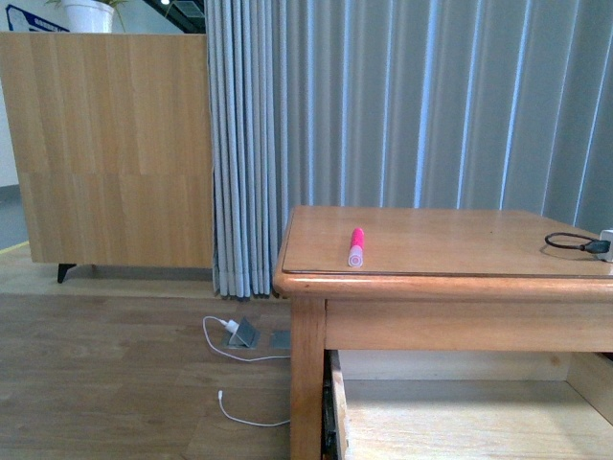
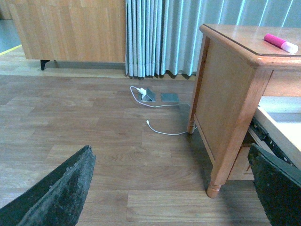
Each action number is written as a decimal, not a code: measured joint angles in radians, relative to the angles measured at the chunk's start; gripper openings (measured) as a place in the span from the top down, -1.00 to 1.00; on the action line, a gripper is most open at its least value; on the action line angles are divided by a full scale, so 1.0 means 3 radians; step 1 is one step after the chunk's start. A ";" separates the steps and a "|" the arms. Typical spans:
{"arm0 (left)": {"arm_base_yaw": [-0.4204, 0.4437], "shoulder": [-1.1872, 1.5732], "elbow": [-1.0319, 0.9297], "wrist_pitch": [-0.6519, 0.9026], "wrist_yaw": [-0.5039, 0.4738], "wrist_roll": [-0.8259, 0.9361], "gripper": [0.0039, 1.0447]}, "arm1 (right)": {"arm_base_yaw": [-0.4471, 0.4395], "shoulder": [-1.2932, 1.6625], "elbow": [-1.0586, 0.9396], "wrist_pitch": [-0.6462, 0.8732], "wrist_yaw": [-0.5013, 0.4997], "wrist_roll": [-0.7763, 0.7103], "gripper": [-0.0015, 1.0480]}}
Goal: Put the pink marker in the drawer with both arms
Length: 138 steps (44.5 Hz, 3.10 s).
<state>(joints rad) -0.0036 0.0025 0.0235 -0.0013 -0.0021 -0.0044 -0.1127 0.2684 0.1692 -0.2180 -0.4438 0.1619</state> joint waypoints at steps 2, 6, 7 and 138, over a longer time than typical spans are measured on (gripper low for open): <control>0.0000 0.0000 0.0000 0.0000 0.0000 0.0000 -0.89 | 0.0000 0.0000 0.0000 0.0000 0.0000 0.0000 -0.84; 0.0000 0.0000 0.0000 0.0000 0.0000 0.0000 -0.89 | 0.0086 -0.0120 -0.0062 0.0169 0.0259 -0.0065 -0.75; 0.0000 0.0000 0.0000 0.0000 0.0003 0.0000 -0.89 | 0.0197 -0.0271 -0.0161 0.0392 0.0706 -0.0173 -0.65; -0.1637 0.7256 0.5776 0.0351 -0.0322 -0.0118 -0.89 | 0.0365 -0.0674 -0.0306 0.0692 0.1476 -0.0526 -0.84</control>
<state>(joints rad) -0.4946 2.1792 1.7561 0.1040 -0.0986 -0.0399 -0.0032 0.0662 0.0772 -0.0105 -0.0010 0.0040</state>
